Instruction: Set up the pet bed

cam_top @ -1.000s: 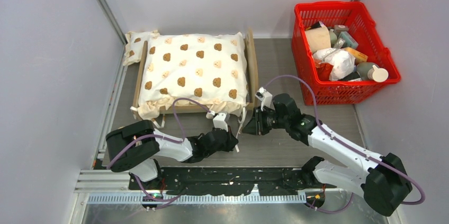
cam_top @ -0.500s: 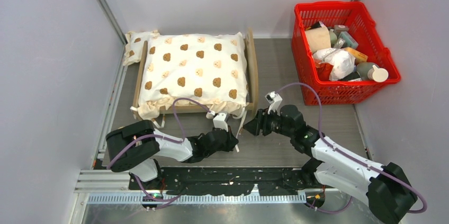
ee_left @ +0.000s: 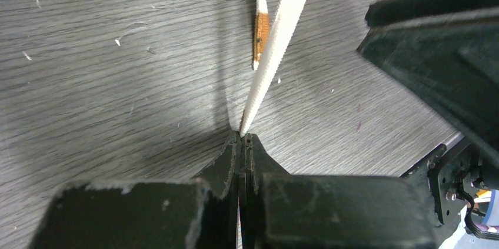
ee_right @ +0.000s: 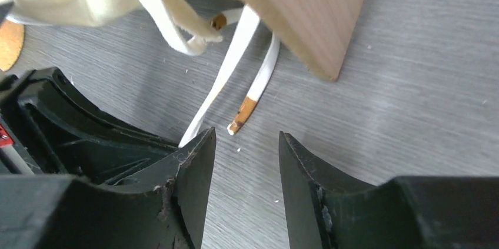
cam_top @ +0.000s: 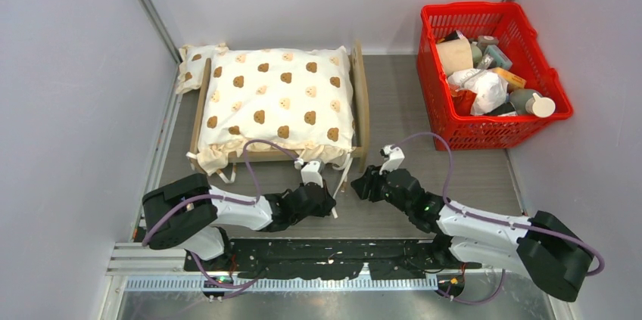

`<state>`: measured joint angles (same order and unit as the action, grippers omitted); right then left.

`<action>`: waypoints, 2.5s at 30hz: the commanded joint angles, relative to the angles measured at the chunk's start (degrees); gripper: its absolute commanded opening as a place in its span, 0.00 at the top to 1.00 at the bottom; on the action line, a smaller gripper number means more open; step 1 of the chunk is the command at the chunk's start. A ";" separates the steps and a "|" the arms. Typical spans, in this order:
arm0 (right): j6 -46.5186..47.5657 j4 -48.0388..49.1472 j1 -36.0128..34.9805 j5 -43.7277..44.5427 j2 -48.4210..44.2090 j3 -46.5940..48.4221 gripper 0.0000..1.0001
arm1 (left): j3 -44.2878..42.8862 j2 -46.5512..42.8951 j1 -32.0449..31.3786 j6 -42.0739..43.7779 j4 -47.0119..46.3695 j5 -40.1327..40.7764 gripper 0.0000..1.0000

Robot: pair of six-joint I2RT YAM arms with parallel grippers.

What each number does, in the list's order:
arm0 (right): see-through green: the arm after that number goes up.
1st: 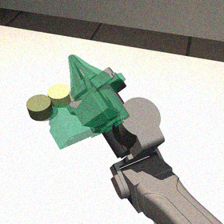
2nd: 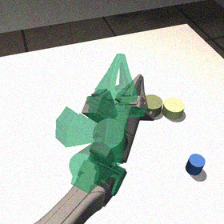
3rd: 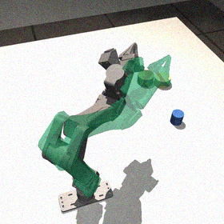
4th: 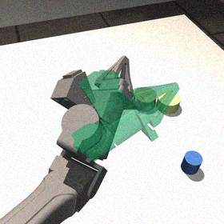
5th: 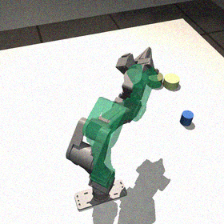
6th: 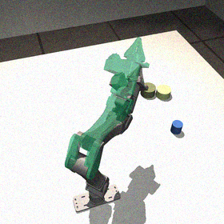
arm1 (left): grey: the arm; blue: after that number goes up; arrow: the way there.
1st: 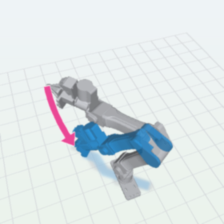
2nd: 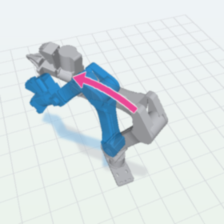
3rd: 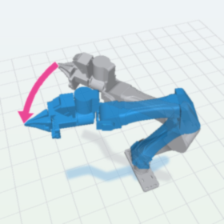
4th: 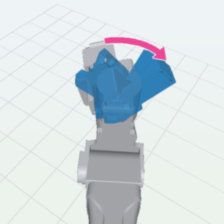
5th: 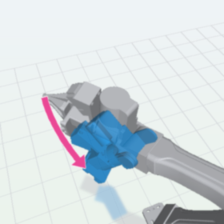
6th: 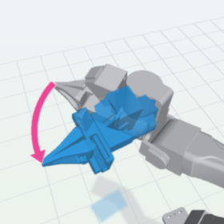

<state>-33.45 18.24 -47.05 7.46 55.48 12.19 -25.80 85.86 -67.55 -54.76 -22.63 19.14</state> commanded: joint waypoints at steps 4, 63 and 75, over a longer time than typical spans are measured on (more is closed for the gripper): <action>-7.50 9.56 -9.45 15.42 9.93 1.70 0.50 | -1.84 -0.42 -0.18 -1.71 9.25 2.52 1.00; -10.93 -2.51 -11.23 28.86 1.93 8.69 0.95 | -9.06 -1.73 12.05 28.15 -11.19 -5.77 0.55; -15.43 -2.93 -10.96 33.77 12.80 15.75 0.95 | -7.38 -1.97 14.14 27.89 -11.26 -3.48 0.62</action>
<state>-45.78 14.50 -58.22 36.91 66.04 24.32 -33.41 84.25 -54.22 -27.77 -29.65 13.45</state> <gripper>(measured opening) 0.060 0.388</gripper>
